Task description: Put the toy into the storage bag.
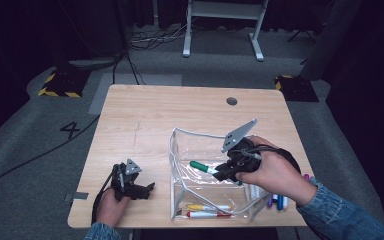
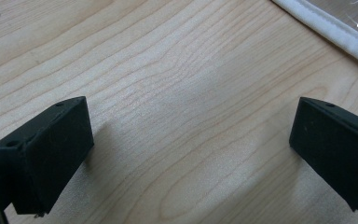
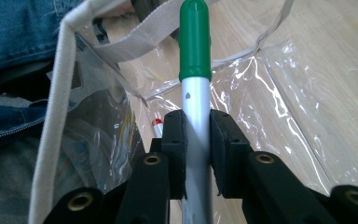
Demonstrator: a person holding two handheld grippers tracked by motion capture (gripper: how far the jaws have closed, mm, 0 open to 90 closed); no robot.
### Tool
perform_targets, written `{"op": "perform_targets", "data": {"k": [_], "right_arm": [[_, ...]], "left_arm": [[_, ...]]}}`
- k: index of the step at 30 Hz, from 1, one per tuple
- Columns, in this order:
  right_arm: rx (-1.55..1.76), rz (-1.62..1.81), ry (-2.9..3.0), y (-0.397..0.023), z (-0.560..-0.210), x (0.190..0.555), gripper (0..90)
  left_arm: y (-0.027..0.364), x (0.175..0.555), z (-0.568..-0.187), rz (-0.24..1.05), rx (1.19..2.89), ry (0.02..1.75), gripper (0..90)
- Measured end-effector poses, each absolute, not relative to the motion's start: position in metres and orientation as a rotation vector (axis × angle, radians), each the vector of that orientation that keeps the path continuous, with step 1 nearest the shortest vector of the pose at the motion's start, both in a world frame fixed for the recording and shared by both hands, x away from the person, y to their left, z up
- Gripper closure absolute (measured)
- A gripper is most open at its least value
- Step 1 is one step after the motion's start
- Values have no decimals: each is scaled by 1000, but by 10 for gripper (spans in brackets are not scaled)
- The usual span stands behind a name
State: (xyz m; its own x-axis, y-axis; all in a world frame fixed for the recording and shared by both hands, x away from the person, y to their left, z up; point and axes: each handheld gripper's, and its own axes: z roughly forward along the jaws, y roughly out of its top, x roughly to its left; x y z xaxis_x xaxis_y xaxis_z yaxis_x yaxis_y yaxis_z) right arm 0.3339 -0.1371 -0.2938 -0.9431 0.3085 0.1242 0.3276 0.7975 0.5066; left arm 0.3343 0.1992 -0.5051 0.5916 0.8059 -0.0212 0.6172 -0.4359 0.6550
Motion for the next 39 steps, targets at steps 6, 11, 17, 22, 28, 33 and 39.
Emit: {"op": "perform_targets", "data": {"k": [6, 11, 17, 22, 28, 33, 39], "right_arm": [[-499, -739, -2959, -128, -309, 338, 771], [-484, -683, -2964, -124, -319, 340, 770], [-472, -594, -2969, -118, -332, 342, 771], [-440, -524, -2967, -113, -343, 343, 771], [-387, -440, -2968, -107, -356, 341, 770], [-362, -387, -2966, -103, -365, 340, 770], [-311, -312, -2969, -99, -375, 339, 770]], "left_arm": [[199, 334, -505, 389, 2195, 1127, 0], [199, 334, -505, 389, 2195, 1127, 0], [199, 334, -505, 389, 2195, 1127, 0], [199, 334, -505, 389, 2195, 1127, 0], [199, 334, -505, 389, 2195, 1127, 0], [199, 334, -505, 390, 2195, 1126, 0], [199, 334, -505, 392, 2196, 1123, 0]]}}
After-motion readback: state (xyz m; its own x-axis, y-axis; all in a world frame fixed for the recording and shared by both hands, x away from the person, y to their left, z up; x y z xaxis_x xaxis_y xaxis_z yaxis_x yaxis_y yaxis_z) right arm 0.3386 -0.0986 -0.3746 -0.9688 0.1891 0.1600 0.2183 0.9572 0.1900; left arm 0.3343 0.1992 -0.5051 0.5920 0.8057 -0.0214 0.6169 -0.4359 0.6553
